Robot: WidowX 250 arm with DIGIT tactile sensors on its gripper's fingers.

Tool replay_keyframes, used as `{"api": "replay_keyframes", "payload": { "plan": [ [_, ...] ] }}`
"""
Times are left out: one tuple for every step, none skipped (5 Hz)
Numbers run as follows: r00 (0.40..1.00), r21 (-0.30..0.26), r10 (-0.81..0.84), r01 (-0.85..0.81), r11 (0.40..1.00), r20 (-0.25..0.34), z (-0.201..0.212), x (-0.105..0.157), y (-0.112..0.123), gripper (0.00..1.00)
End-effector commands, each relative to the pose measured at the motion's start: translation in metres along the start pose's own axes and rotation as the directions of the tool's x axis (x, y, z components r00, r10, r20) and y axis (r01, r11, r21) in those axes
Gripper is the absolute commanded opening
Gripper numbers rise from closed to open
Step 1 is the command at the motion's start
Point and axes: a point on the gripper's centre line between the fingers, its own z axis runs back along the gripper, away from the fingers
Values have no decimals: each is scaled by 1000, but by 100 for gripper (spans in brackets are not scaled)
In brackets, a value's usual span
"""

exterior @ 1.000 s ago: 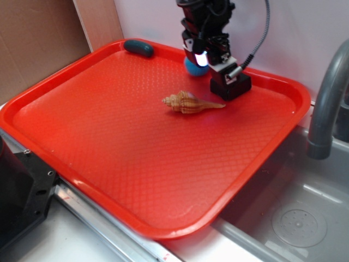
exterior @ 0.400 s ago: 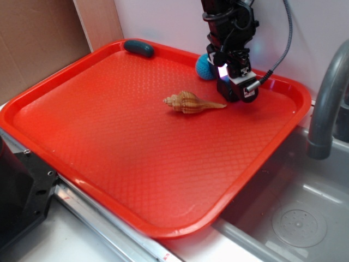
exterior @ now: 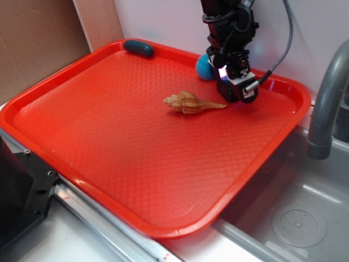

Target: Grab the black box.

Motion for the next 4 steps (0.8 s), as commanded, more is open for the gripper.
{"api": "replay_keyframes", "payload": {
  "plan": [
    [982,47,-23,15,999,188,93,-64,-31,0],
    [949,29,21,-32,999,315,144,-96,-35,0],
    [927,-5,99,-104,995,363,198,-122,-31,0],
    [936,-1,102,-107,994,338,247,-114,-25,0]
  ]
}}
